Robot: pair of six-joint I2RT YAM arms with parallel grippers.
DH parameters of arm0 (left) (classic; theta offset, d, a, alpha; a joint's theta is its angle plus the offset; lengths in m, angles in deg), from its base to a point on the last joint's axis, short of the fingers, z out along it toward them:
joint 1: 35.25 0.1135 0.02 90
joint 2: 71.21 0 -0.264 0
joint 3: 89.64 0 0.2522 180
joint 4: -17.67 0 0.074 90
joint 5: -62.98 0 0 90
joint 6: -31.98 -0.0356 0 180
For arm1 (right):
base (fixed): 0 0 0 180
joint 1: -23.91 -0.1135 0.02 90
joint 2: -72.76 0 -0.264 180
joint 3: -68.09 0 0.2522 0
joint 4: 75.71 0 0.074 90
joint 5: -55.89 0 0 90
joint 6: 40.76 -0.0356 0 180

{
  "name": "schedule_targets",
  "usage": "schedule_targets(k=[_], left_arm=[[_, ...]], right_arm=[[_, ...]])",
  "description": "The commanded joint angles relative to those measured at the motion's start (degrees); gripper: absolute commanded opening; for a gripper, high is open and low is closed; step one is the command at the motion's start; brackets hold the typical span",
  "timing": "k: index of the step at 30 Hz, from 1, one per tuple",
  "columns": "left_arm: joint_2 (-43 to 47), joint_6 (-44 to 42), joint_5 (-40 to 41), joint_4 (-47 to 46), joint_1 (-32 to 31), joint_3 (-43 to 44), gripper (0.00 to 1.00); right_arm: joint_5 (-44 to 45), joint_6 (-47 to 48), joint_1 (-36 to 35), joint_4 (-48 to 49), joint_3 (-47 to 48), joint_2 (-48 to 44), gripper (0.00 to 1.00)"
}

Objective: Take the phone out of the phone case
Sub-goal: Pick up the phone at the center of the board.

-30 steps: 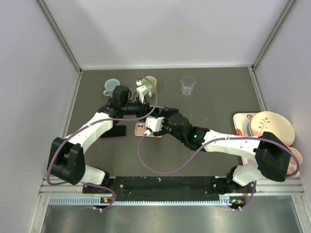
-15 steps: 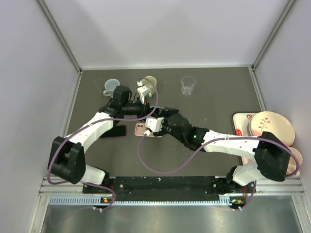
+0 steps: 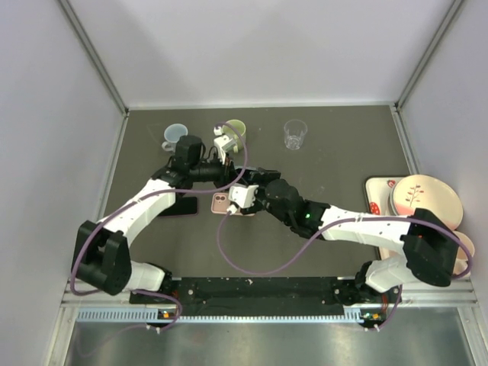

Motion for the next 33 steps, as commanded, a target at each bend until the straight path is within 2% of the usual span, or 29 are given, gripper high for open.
schedule_targets(k=[1,4,5,6,16,23,33], left_arm=[[5.13,-1.9,2.2,-3.31,1.36,-0.64,0.0],[6.27,-1.64,2.21,-3.84,2.24,-1.0,0.0],[6.36,-1.55,1.94,-3.75,2.5,-0.91,0.0],[6.53,-1.38,1.68,-3.84,2.68,-0.91,0.0],[11.27,0.12,-4.91,-6.56,6.02,-2.49,0.0],[16.02,0.03,-7.11,-10.16,8.3,-5.3,0.0],[18.22,2.14,-9.22,-13.24,10.77,-7.23,0.0]], right_arm=[[1.26,-1.29,-0.75,5.4,0.71,-5.54,0.74],[0.47,-2.52,-0.31,3.73,1.32,-6.85,0.8],[0.47,-3.13,-0.13,3.38,1.32,-7.03,0.95],[-0.06,-3.31,0.13,3.02,1.23,-7.47,0.98],[-4.89,-8.58,3.2,-0.22,1.58,-11.15,0.99],[-10.08,-16.75,9.0,-4.71,3.87,-14.5,0.99],[-15.52,-24.31,17.61,-9.72,8.34,-16.44,0.99]])
